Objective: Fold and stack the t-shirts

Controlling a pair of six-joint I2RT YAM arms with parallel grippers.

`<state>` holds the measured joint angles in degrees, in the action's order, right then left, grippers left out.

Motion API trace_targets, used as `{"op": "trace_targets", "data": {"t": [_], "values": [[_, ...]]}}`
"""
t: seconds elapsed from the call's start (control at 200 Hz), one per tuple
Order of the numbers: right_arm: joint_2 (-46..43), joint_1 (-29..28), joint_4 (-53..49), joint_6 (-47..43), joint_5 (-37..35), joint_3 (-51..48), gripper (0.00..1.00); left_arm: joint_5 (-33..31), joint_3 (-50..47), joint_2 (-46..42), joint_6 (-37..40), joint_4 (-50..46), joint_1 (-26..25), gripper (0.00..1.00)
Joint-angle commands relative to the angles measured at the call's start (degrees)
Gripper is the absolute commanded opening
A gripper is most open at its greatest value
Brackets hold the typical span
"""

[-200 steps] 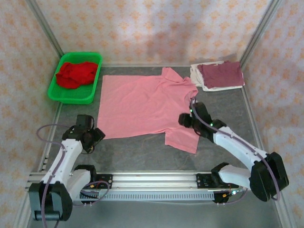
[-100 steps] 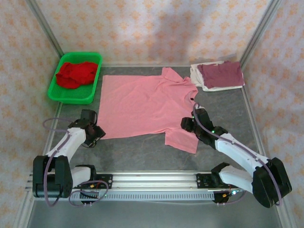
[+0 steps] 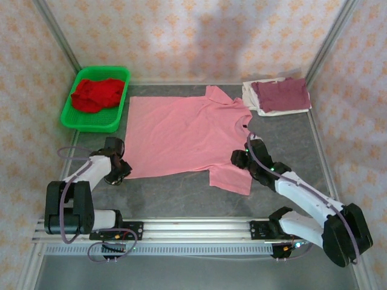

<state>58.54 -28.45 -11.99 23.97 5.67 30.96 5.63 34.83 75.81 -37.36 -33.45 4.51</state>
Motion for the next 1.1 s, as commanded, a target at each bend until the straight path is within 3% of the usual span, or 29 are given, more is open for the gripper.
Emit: {"op": "trace_targets", "data": {"t": [0.0, 0.235, 0.41, 0.626, 0.781, 1.096], "values": [[-3.0, 0.1, -2.7, 1.3, -2.2, -1.5, 0.48, -1.0, 0.6, 1.7, 0.9, 6.3, 0.1, 0.20], [-5.5, 0.1, -9.3, 4.6, -3.6, -1.6, 0.47, -1.0, 1.1, 1.5, 1.7, 6.3, 0.0, 0.11], [-6.6, 0.1, -23.2, 12.4, -4.6, 0.3, 0.48, -1.4, 1.6, 0.2, 2.3, 4.9, 0.1, 0.00], [-11.7, 0.1, -33.5, 19.4, 3.0, -2.0, 0.51, -1.2, 0.7, -2.1, 1.6, 5.3, 0.0, 0.00], [-11.9, 0.1, -31.5, 20.0, 8.1, -5.6, 0.52, -0.3, 0.3, -2.4, 1.5, 5.5, 0.1, 0.00], [-7.0, 0.1, -23.0, 21.3, 10.6, -8.5, 0.47, 1.4, -0.5, -6.8, 0.9, 5.1, 0.1, 0.00]]}}
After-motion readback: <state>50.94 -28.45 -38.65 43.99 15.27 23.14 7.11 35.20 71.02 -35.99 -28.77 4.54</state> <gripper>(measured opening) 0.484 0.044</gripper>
